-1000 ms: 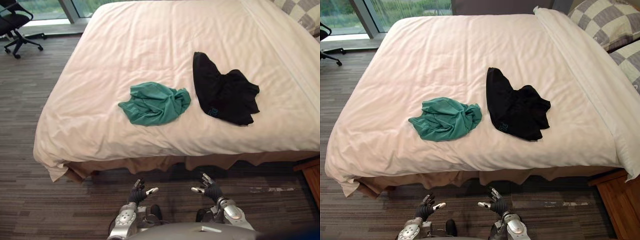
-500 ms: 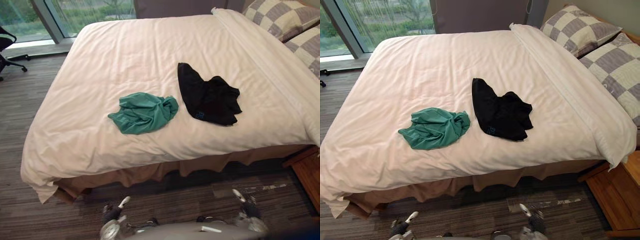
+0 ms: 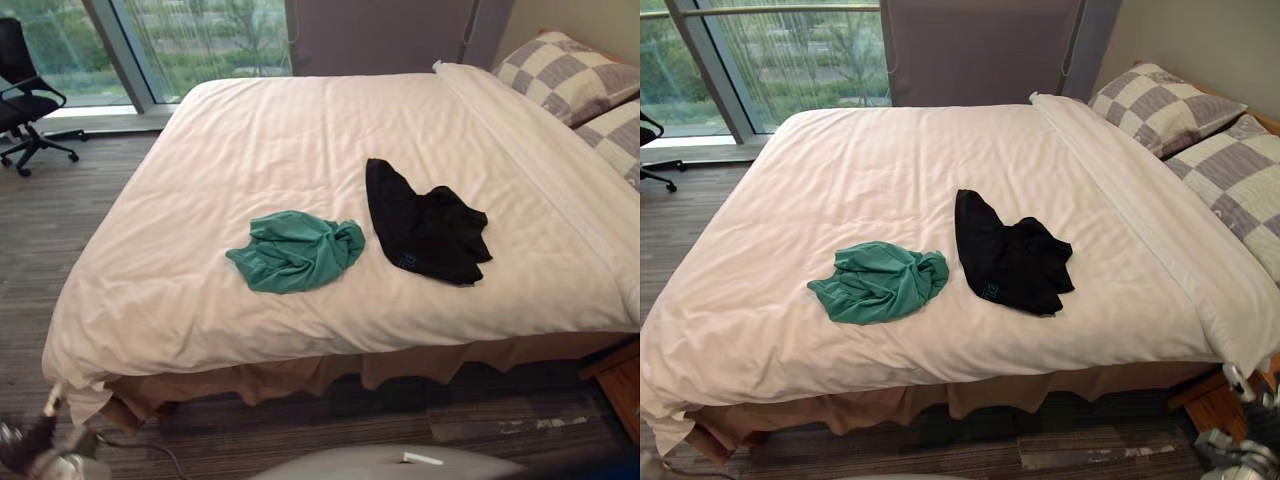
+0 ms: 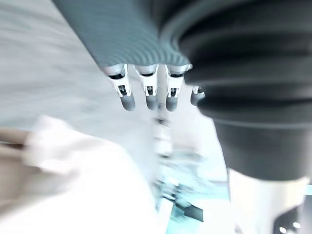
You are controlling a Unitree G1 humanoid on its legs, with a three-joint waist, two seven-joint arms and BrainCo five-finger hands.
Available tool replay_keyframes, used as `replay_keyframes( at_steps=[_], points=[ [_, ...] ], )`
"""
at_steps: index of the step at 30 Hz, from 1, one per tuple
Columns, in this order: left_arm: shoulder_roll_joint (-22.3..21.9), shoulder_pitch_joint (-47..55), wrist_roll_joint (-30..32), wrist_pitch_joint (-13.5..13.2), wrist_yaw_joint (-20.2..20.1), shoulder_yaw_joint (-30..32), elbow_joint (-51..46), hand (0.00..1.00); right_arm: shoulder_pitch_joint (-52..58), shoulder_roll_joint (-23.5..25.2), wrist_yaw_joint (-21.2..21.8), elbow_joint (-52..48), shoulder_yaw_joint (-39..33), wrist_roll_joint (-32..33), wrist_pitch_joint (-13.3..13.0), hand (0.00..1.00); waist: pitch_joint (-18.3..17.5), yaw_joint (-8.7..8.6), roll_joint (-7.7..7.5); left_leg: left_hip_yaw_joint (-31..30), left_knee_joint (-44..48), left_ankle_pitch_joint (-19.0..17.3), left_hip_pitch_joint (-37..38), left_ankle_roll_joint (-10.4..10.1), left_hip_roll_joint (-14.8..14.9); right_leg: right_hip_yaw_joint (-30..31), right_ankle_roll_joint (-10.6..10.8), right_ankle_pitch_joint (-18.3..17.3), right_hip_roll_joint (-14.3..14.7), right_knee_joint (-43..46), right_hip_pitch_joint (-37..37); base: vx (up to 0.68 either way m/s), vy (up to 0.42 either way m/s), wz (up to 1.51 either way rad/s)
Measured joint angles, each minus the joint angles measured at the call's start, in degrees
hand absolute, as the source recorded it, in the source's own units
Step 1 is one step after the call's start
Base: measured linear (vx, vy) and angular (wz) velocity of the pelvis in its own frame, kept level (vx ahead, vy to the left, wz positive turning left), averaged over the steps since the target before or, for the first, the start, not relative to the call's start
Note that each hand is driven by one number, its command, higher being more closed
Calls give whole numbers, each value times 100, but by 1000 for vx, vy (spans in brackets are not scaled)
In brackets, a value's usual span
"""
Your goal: Tidy the bed and pick cloth on bed and put in laundry
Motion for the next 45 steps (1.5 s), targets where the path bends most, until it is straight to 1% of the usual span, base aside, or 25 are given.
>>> replay_keyframes(
  at_steps=[2,3,4,7,9,10,11,12,14,15,16,17,19,22,25,28,30,31,33,35,37,41,42,43,45],
  points=[
    [246,-105,350,-5,0,-6,-387,0,-185,-199,97,-122,136,-238,85,0,3,6,6,-10,-1,-1,-2,2,-24,-4,-1,0,6,-45,18,85,-37,2],
    [387,-191,674,-4,14,-48,-608,0,-307,-340,170,-203,302,-452,170,0,11,-10,-10,-23,-2,-2,8,4,-14,-4,-4,-2,1,-60,33,43,-29,1],
    [452,-329,893,4,9,-145,-830,0,-395,-510,260,-289,484,-612,268,0,31,-21,20,-43,-2,-3,7,5,-17,-5,-6,-3,-5,-59,35,41,-35,2],
    [501,-602,1472,29,6,-569,-1212,0,-605,-709,388,-525,879,-911,458,0,78,-68,57,-101,-2,-4,9,8,-26,-5,-7,-3,-13,-52,52,14,-23,6],
    [572,-784,2155,9,57,-1388,-1184,0,-862,-788,442,-588,1458,-1119,593,0,192,-157,119,-159,1,-5,11,9,-28,-3,-30,-17,-14,-42,84,-6,-31,6],
    [579,-824,2378,-6,118,-1648,-1173,0,-931,-799,421,-586,1646,-1163,644,0,215,-173,129,-156,0,-5,7,9,-27,1,-36,-21,-12,-42,84,-12,-49,-2],
    [593,-1064,2821,7,194,-2218,-1111,0,-1149,-876,382,-582,2123,-1231,782,0,306,-195,148,-155,8,-5,11,9,-19,22,-42,-22,4,-32,85,-14,-42,-8],
    [672,-1323,3073,43,245,-2577,-937,0,-1316,-965,367,-562,2433,-1229,921,0,346,-200,146,-141,36,-5,19,9,-20,76,-66,-34,13,2,56,-39,-38,-14],
    [904,-1824,3290,232,237,-3094,-538,0,-1636,-1065,367,-502,2902,-1230,1083,0,367,-202,140,-118,119,-5,22,9,-1,183,-103,-56,17,104,-30,-43,-25,-26],
    [1082,-2197,3417,492,198,-3389,-299,0,-1826,-1046,365,-516,3142,-1247,1098,0,370,-225,145,-79,151,-5,39,9,14,305,-126,-70,24,161,-80,-25,-49,-46],
    [1205,-2444,3476,734,134,-3521,-217,0,-1939,-1020,352,-583,3294,-1331,1098,0,401,-265,175,27,158,-5,51,9,13,421,-127,-69,23,183,-106,-12,-51,-46],
    [1259,-2541,3488,835,118,-3587,-198,0,-1963,-1013,349,-632,3342,-1336,1098,0,432,-292,200,45,160,-5,54,10,11,467,-128,-68,19,202,-120,-10,-35,-38],
    [1326,-2788,3601,1233,-8,-3717,-197,0,-1960,-932,276,-766,3388,-1510,1226,0,501,-371,284,161,163,-6,19,11,-3,653,-131,-66,7,307,-305,-24,-15,-38],
    [1339,-2928,3917,1561,-50,-3887,-194,0,-1958,-793,225,-833,3382,-1558,1405,0,588,-470,293,217,169,-6,-11,11,-2,816,-180,-33,16,309,-427,-22,-25,-32],
    [1341,-3165,4126,1762,-179,-4116,-86,0,-1951,-782,250,-1025,3373,-1559,1540,0,635,-482,309,336,214,-6,-103,11,-1,971,-215,12,23,310,-569,-19,-24,-22],
    [1349,-3388,4161,1995,-363,-4163,-17,0,-1951,-780,320,-1311,3374,-1558,1544,0,734,-509,336,387,296,-6,-190,11,4,1092,-236,54,14,334,-684,-26,-18,-16],
    [1409,-3509,4162,2173,-547,-4338,-16,0,-1953,-779,370,-1363,3368,-1557,1544,0,835,-518,376,465,340,-6,-195,11,37,1142,-258,103,15,341,-708,-25,-12,-13],
    [1428,-3520,4162,2192,-602,-4361,-16,0,-1952,-776,377,-1384,3367,-1557,1544,0,859,-533,384,477,349,-6,-195,11,41,1172,-258,104,12,343,-713,-23,-12,-12],
    [1527,-3521,4171,2337,-791,-4459,-7,0,-1952,-772,397,-1461,3364,-1552,1542,0,954,-601,408,498,394,-6,-196,11,39,1276,-250,111,2,370,-734,-18,-7,-10],
    [1525,-3592,4224,2413,-905,-4585,70,0,-1958,-772,407,-1518,3339,-1545,1531,0,1022,-608,428,560,415,-6,-226,11,45,1368,-250,111,6,465,-849,-34,-2,-16],
    [1522,-3838,4340,2520,-979,-4779,298,0,-2000,-770,414,-1654,3320,-1538,1527,0,1184,-611,438,649,568,-27,-397,45,58,1407,-249,111,-23,570,-1017,-73,-1,-11],
    [1467,-4525,4448,2750,-983,-5015,849,0,-2559,-716,351,-1969,3327,-1452,1450,0,1732,-678,387,709,817,-40,-973,67,99,1547,-244,114,-54,908,-1726,-104,-17,-9],
    [1409,-4685,4460,2844,-966,-5015,930,0,-2759,-715,312,-2033,3322,-1431,1423,0,1895,-700,360,788,896,-50,-1142,83,123,1564,-236,120,-59,967,-1910,-107,-21,-6],
    [1376,-4737,4488,2876,-953,-5015,934,0,-2827,-716,288,-2114,3317,-1428,1422,0,1955,-707,362,805,925,-52,-1237,87,135,1564,-215,133,-61,971,-1992,-96,-22,-2],
    [1286,-4971,4738,2977,-767,-4994,923,0,-2983,-717,233,-2430,3304,-1418,1399,0,2157,-703,360,812,1027,-55,-1507,91,186,1564,-222,151,-51,1106,-2287,-63,-32,4]
  ],
)
